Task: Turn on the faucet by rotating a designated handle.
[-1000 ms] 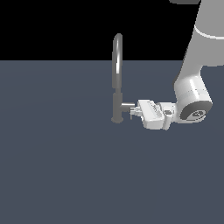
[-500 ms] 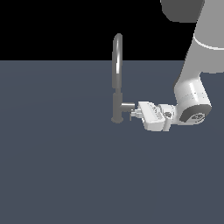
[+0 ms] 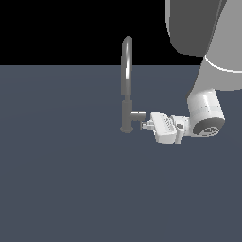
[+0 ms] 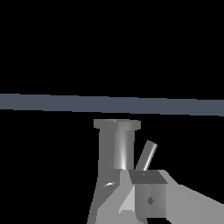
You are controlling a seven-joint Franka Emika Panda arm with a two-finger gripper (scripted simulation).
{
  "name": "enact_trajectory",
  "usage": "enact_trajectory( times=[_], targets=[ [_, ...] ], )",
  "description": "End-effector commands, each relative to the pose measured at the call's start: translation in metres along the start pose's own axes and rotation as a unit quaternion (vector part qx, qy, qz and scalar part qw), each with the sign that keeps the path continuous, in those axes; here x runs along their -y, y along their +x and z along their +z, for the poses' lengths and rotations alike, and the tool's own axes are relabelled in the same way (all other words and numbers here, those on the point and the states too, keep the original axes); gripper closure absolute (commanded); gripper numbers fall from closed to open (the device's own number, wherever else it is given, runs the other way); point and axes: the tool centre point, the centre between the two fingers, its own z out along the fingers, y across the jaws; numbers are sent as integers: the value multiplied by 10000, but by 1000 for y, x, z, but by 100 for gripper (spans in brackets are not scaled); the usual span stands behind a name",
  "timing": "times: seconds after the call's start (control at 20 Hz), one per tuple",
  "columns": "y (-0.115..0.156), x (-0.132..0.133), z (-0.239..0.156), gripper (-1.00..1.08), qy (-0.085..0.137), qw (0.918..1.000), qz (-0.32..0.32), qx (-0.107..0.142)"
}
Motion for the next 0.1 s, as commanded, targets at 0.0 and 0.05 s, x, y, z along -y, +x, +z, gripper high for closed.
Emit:
enact_trajectory(
  times=[0.0,0.05],
  targets=[
    [22,-5,14,108,-62,9998,166,37],
    [22,-5,14,108,-62,9998,166,37]
  ],
)
